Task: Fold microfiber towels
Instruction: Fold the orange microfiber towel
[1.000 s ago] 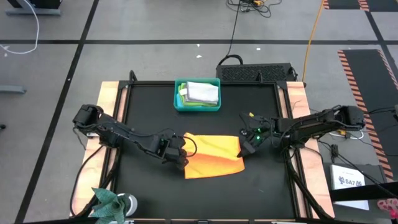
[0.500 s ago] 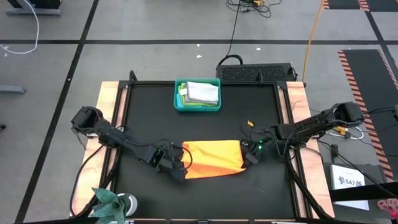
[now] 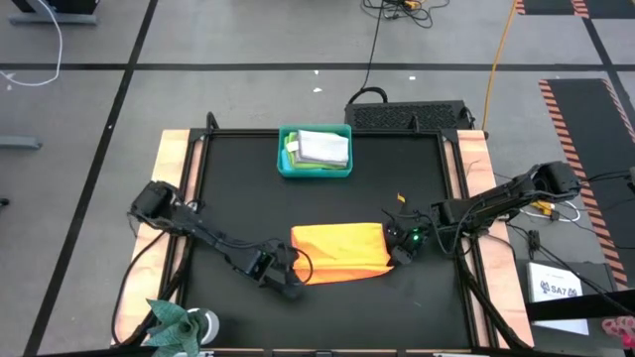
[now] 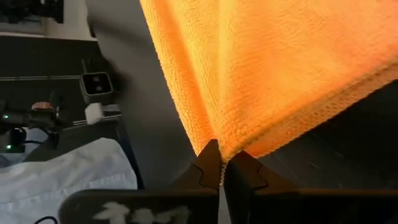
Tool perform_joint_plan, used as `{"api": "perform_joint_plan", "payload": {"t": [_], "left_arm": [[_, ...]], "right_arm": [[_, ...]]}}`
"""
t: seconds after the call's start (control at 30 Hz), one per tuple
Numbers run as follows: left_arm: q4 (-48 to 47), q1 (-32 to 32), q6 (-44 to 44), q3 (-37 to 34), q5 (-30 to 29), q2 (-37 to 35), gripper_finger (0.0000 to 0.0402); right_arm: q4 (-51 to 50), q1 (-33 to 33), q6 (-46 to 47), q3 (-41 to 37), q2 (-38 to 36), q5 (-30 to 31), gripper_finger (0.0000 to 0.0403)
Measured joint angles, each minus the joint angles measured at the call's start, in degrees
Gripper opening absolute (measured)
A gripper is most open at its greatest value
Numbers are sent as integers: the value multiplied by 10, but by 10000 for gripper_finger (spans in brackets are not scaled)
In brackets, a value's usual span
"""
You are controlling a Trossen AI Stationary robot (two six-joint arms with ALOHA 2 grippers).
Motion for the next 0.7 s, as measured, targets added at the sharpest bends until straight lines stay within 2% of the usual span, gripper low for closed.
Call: {"api": "perform_joint_plan", "payload": {"t": [0.2,0.7], "left_arm": [[25,11,7,1,9,21,3],[35,12,19,1,43,22,12]], "right_arm": [[-13,0,-7,0,0,3,0],[-17,0,-20,0,0,27,1]]}}
